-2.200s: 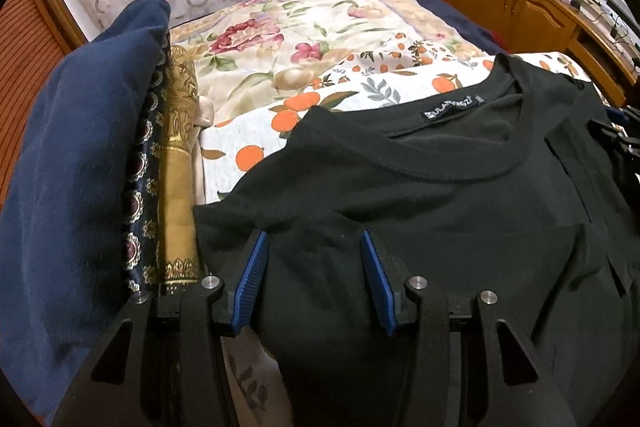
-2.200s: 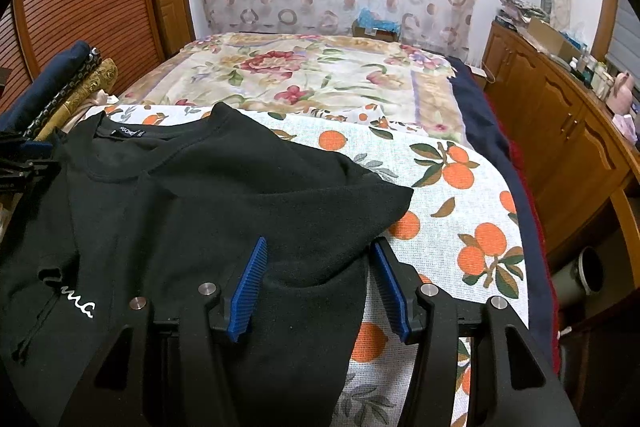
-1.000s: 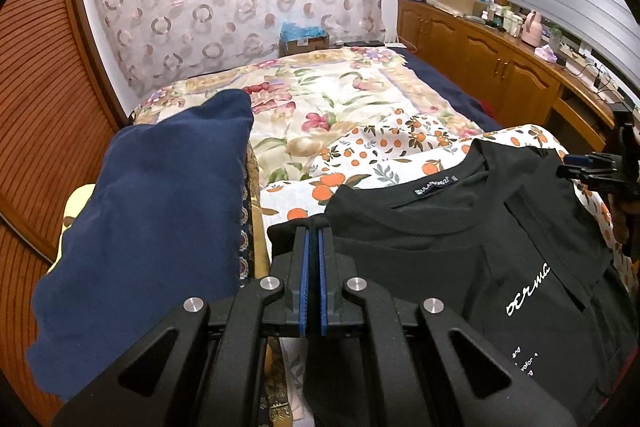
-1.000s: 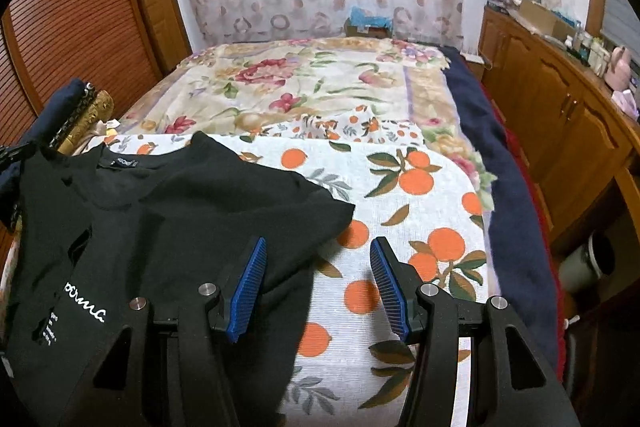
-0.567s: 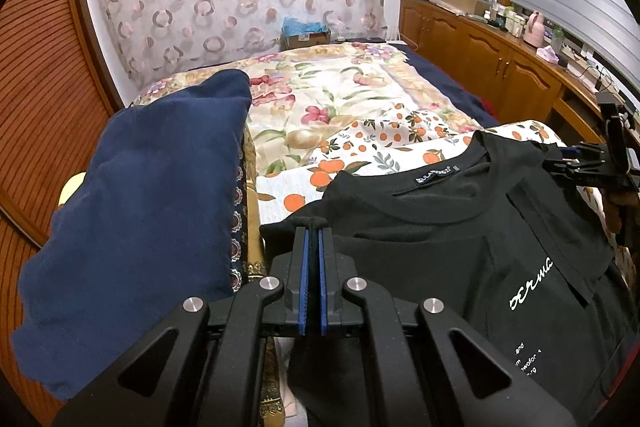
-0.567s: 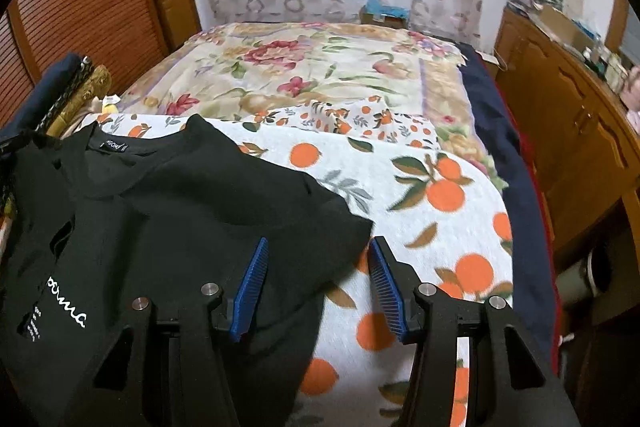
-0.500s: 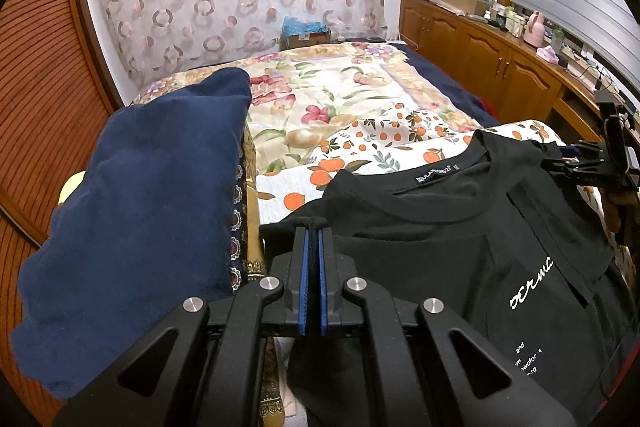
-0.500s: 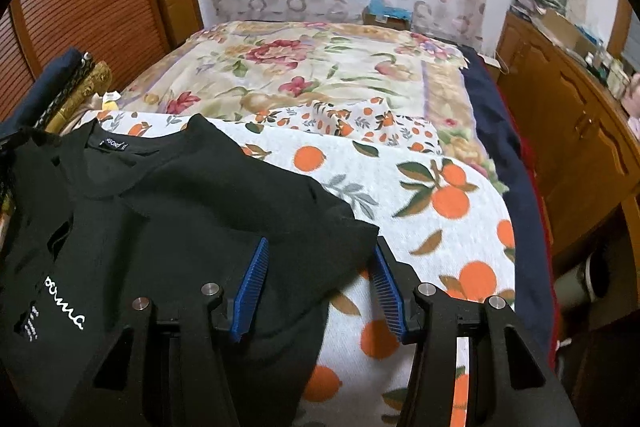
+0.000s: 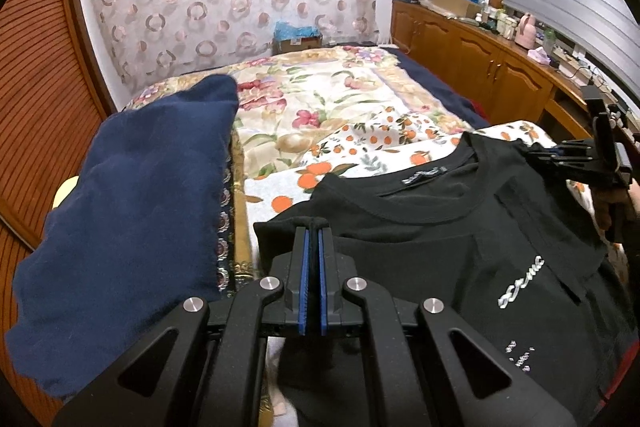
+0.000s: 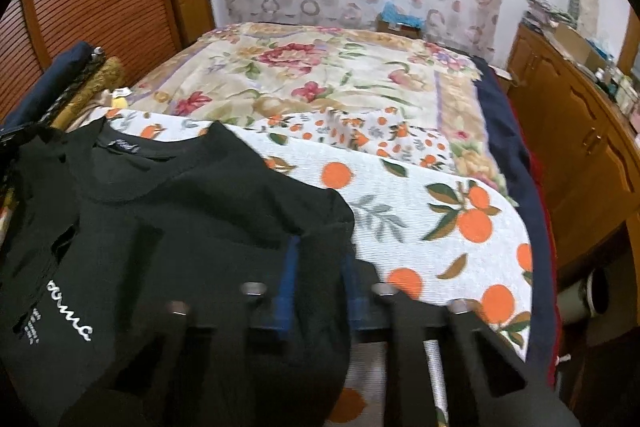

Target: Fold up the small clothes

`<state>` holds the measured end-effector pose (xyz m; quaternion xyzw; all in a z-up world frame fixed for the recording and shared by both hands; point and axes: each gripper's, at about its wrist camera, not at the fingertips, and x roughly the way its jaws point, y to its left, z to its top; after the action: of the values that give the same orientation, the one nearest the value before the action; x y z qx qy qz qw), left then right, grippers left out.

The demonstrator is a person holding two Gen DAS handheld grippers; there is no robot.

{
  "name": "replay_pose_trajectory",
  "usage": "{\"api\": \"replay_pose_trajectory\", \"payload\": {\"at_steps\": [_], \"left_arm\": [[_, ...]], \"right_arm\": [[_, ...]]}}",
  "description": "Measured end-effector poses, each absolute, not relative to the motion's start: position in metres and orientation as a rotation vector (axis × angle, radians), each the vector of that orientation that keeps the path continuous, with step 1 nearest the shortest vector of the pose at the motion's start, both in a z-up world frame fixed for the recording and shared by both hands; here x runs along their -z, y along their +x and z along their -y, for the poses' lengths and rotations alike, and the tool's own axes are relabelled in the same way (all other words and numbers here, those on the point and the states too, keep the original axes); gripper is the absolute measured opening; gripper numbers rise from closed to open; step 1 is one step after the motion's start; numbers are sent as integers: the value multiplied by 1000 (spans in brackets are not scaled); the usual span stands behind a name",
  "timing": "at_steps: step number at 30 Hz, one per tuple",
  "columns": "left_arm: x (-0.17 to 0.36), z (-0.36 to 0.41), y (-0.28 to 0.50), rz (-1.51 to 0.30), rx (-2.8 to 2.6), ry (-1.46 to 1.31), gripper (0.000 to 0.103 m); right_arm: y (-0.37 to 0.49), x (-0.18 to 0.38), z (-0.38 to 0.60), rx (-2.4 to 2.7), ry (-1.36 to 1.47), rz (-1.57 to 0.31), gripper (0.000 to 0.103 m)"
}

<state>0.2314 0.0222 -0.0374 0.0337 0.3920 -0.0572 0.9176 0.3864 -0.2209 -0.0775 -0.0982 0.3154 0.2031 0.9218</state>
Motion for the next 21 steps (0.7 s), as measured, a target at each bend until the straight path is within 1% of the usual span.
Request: {"api": "replay_pose_trajectory", "payload": {"at_steps": [10, 15, 21], "left_arm": [[5, -17, 180, -706, 133, 52, 5], [5, -21, 147, -678, 138, 36, 5], [20, -30, 116, -671, 139, -2, 5]], "right_arm": [[326, 48, 237, -426, -146, -462, 9], [282, 53, 242, -427, -156, -416, 9], [248, 73, 243, -405, -146, -378, 9]]}}
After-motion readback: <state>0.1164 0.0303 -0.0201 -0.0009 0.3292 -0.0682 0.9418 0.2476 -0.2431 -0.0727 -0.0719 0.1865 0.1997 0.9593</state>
